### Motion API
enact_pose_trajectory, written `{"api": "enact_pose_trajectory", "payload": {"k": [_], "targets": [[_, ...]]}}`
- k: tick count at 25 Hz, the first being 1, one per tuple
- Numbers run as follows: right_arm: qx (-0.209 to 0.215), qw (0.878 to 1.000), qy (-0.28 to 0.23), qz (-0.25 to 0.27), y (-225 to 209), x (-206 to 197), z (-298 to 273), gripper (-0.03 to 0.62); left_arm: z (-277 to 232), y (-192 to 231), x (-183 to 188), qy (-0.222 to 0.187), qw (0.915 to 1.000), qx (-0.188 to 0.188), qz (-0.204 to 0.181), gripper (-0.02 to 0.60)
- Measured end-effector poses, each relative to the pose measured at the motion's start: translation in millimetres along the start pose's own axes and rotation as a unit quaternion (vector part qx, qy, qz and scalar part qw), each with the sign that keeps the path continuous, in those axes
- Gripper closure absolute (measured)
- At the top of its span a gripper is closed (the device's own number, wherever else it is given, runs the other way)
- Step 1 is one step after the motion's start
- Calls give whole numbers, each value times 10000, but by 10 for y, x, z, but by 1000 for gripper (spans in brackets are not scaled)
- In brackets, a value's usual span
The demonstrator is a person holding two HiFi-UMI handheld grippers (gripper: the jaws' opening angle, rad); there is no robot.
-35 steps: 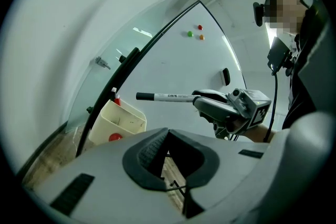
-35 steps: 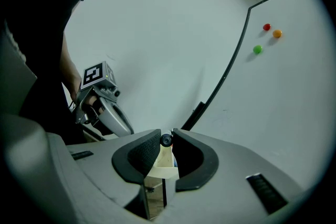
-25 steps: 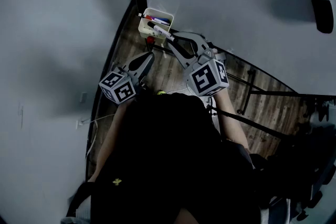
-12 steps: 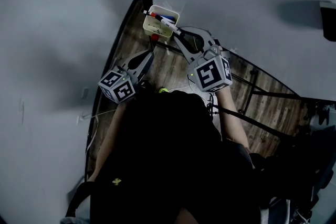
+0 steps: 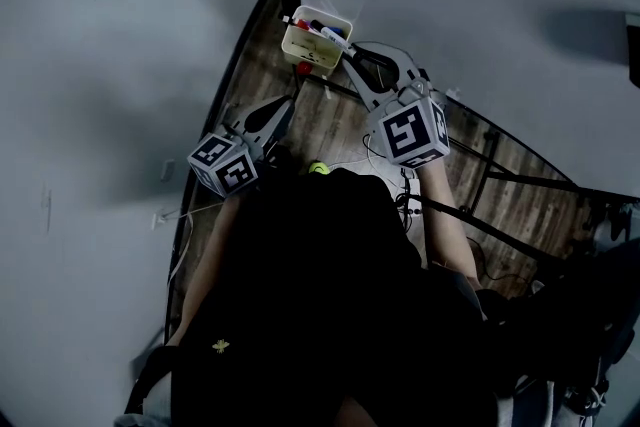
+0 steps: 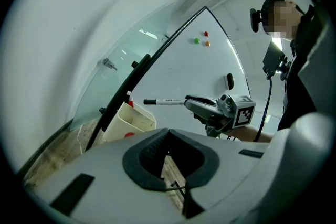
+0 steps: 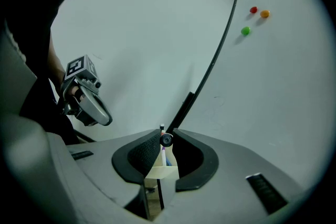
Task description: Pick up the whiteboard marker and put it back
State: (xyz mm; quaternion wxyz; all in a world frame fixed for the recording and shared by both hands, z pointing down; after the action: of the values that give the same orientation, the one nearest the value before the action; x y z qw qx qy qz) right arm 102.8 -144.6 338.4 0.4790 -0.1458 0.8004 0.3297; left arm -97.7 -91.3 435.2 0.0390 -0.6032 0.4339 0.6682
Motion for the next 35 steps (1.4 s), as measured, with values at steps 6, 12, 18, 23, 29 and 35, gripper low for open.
{"api": "enact_pose_trajectory", "payload": {"k": [6, 12, 18, 23, 29, 35], "targets": [[10, 9999, 65, -80, -45, -38, -93, 510, 49, 48, 55, 17, 10000, 37, -60, 563], [44, 9997, 153, -165, -85, -107, -207, 510, 84, 106, 81, 56, 10000, 61, -52, 563], [79, 9994, 199, -275, -138, -161, -307, 510, 110, 195, 74, 115, 9999, 92, -47, 563], [153, 9991, 194, -346, -154, -181, -374, 511, 135, 185, 115, 112, 9998, 178, 54, 563], [224, 9986, 200, -439, -181, -239, -485, 511, 190, 224, 120, 160, 9994, 297, 55, 563], [290, 9980, 192, -535, -198, -290, -548, 510, 220, 193, 121, 219, 9988, 395, 173, 563]]}}
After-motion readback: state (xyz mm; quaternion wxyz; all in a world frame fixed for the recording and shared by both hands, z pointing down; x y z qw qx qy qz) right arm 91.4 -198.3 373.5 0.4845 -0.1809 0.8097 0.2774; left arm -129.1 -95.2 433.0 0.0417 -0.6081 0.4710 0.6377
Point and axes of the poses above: the fingertips, and each gripper's own axes: z backward along the fingers, y to its left, x out of its top, the point moved 8 cm from there along z, backward along the fingers, and after that the axes turned 4 degrees about -z, right-handed, at the moved point
